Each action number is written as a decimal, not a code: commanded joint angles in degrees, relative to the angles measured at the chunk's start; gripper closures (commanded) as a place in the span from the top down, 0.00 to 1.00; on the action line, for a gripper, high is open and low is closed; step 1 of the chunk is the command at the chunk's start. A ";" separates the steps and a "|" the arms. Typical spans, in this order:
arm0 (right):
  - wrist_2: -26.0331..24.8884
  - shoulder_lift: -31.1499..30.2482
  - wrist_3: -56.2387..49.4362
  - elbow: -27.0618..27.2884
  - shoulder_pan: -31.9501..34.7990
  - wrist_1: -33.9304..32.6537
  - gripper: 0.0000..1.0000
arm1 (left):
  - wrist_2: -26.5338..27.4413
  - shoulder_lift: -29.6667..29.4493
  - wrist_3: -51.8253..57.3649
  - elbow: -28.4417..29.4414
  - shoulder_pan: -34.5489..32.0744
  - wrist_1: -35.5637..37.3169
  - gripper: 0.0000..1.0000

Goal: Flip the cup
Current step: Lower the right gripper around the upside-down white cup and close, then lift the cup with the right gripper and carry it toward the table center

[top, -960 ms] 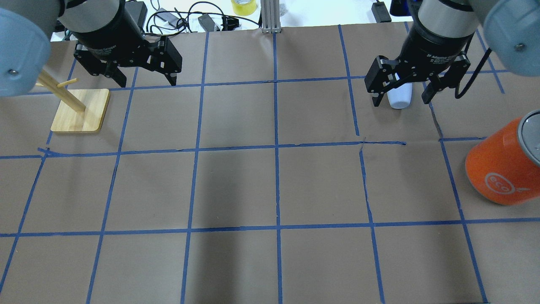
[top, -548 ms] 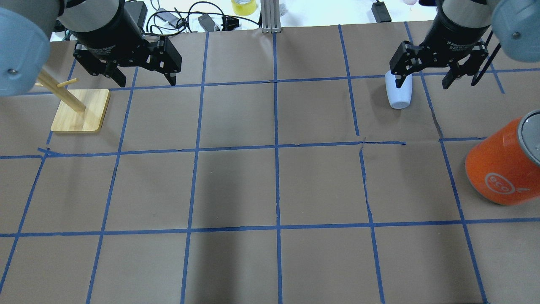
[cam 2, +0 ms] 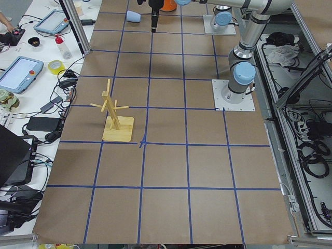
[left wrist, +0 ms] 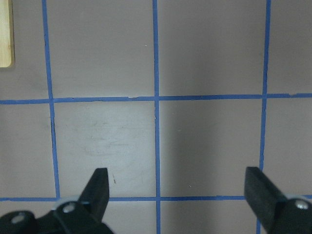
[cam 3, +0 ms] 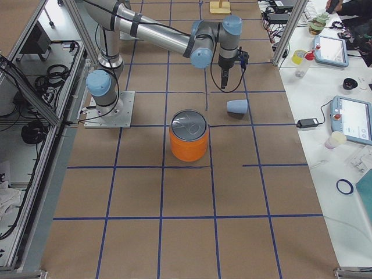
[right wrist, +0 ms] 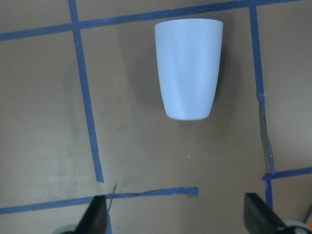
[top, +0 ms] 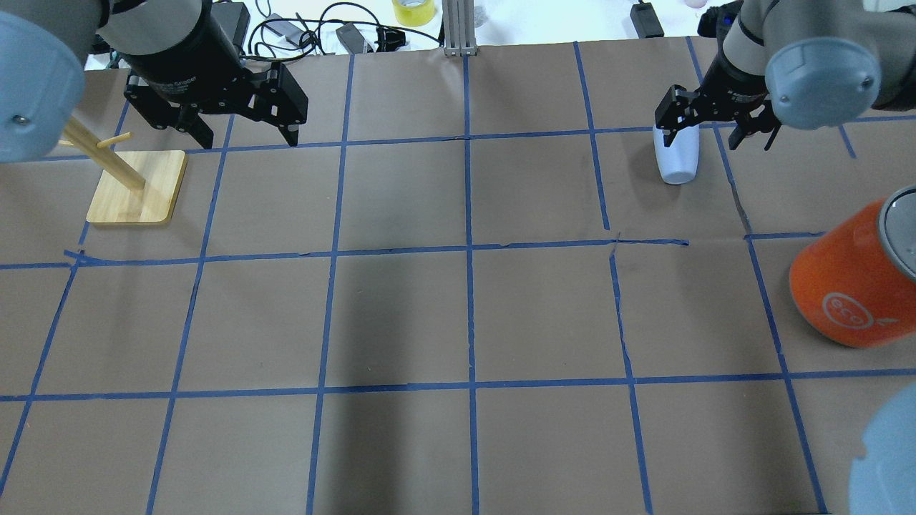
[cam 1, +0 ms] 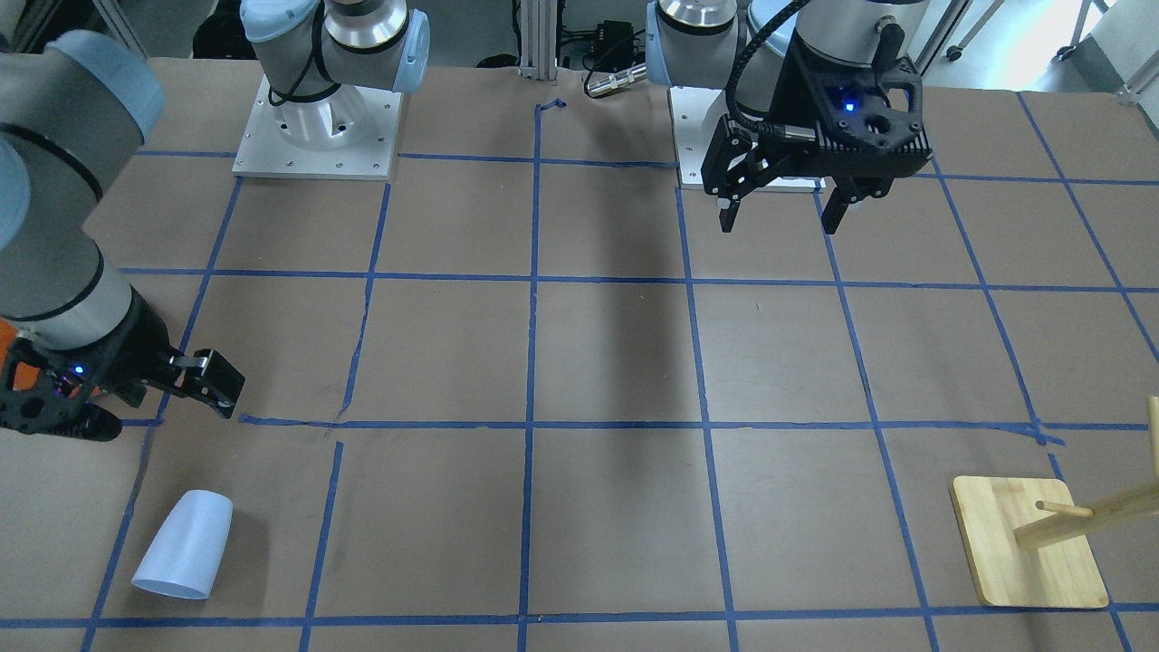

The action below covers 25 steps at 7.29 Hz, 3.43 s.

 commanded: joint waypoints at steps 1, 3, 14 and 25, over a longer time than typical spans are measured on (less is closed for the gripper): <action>0.08 5.70 0.04 1.10 -0.52 -8.79 1.00 | -0.01 0.00 0.00 0.00 0.00 0.05 1.00; -0.09 10.90 0.04 0.57 -1.05 -14.25 1.00 | -0.18 0.00 0.00 0.00 -0.09 0.14 1.00; 4.46 13.75 -9.41 -2.42 -1.85 -17.97 0.05 | -0.18 -0.08 -0.18 -0.09 -0.18 0.14 1.00; 1.13 18.73 -59.99 -8.75 32.67 -20.69 0.12 | 0.34 0.18 0.88 0.00 0.09 -0.21 1.00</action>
